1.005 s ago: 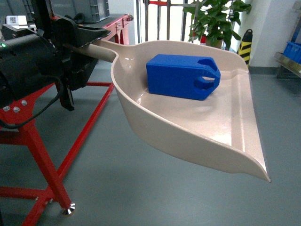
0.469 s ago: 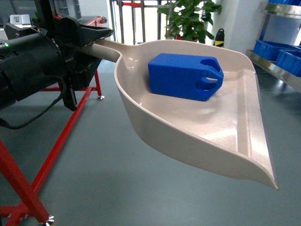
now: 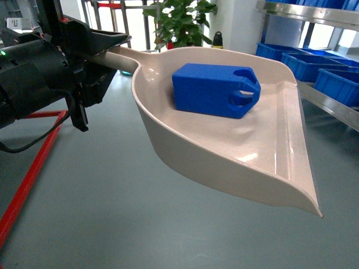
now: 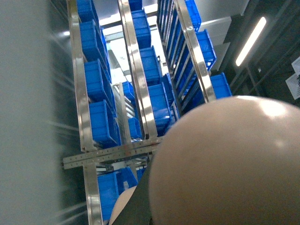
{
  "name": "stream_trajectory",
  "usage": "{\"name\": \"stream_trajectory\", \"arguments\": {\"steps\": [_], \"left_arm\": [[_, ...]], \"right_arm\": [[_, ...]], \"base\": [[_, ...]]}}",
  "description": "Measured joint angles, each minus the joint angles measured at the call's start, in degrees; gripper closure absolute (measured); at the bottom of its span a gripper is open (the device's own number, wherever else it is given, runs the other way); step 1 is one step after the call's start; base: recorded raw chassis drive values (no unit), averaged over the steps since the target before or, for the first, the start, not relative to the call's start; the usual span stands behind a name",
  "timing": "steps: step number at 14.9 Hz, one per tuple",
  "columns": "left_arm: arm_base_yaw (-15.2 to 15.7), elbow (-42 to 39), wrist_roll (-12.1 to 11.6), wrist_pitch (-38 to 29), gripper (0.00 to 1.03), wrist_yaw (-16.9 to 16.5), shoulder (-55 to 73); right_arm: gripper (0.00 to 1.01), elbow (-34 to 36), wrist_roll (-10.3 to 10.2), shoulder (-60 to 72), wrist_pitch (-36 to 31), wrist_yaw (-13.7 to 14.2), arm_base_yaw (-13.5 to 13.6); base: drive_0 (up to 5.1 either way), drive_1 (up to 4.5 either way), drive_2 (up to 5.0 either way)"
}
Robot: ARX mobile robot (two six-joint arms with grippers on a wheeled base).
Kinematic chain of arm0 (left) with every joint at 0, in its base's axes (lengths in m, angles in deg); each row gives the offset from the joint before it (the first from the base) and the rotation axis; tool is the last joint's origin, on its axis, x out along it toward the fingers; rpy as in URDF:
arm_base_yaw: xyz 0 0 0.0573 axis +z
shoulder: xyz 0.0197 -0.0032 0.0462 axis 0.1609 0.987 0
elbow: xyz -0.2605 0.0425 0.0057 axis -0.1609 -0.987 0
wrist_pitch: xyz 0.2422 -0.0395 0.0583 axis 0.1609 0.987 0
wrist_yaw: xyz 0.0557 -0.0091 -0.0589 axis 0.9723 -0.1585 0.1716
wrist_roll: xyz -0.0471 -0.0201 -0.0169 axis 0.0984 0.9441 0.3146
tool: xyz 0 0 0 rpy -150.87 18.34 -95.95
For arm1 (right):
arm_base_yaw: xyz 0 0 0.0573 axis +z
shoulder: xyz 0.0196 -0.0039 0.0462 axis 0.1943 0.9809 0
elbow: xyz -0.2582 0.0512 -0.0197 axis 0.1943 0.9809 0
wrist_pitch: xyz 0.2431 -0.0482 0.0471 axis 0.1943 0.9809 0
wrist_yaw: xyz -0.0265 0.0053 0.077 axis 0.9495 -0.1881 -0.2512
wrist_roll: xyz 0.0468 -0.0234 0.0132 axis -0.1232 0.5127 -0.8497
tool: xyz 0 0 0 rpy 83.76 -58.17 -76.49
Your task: Place part in tray to right shelf
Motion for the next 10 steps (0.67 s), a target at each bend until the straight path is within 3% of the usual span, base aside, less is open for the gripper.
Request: {"name": "stream_trajectory", "arguments": {"steps": [10], "left_arm": [[0.0,0.0,0.0,0.0,0.89,0.0,0.0]], "right_arm": [[0.03,0.0,0.0,0.0,-0.1,0.0,0.0]], "base": [[-1.6,-1.55,-1.6]]}}
